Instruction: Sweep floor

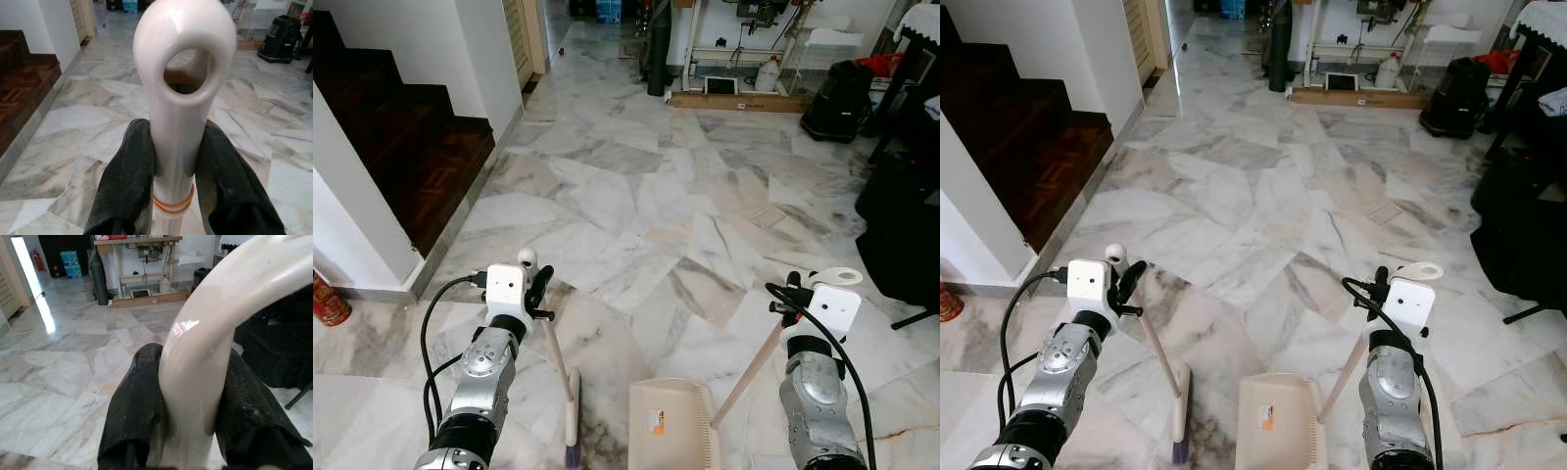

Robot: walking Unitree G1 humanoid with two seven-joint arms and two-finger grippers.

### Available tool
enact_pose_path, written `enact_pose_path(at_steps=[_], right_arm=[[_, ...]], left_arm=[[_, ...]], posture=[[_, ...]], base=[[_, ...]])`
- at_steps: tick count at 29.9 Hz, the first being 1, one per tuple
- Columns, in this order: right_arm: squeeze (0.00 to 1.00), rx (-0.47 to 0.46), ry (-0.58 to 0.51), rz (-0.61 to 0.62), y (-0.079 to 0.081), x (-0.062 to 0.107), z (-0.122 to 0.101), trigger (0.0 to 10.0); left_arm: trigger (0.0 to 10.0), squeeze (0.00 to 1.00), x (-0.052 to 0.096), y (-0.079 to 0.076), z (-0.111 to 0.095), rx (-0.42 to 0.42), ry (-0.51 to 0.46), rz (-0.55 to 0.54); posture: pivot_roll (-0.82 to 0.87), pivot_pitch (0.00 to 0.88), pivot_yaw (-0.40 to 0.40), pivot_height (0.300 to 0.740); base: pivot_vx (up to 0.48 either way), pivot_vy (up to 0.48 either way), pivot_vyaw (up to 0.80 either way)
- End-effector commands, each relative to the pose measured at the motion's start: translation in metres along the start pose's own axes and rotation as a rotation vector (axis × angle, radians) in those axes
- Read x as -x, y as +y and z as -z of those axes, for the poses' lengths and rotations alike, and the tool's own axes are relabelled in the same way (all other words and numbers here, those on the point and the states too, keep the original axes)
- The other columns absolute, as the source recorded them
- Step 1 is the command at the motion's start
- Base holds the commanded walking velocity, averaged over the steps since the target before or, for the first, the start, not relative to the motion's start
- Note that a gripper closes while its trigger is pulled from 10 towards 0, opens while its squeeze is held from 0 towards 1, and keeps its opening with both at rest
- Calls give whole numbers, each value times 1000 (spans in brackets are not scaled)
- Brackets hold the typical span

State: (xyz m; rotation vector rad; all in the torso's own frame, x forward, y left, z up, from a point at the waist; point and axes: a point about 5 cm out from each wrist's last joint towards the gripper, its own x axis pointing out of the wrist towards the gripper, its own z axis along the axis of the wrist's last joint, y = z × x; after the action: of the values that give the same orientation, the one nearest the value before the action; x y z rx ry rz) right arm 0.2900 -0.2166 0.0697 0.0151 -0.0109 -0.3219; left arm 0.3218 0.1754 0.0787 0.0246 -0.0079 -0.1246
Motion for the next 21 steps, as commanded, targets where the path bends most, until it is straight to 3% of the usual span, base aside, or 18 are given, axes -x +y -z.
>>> enact_pose_path(at_steps=[1,8,10,21], right_arm=[[0,-6,-50,-2,1,-5,-12,10000],[0,-8,-48,-1,1,-5,-13,10000],[0,-5,-100,-82,14,2,-15,10000],[0,-6,-101,-94,16,1,-16,10000]], left_arm=[[10000,0,-4,1,-8,8,-33,-5],[10000,0,-4,1,-8,7,-33,-4],[10000,0,-5,2,-19,-42,-88,35],[10000,0,-5,1,-19,-43,-89,39]], posture=[[-27,0,-21,740],[0,0,0,740],[-33,0,-4,740],[-30,0,-10,740]], base=[[0,0,0],[0,0,0],[0,0,0],[0,0,0]])
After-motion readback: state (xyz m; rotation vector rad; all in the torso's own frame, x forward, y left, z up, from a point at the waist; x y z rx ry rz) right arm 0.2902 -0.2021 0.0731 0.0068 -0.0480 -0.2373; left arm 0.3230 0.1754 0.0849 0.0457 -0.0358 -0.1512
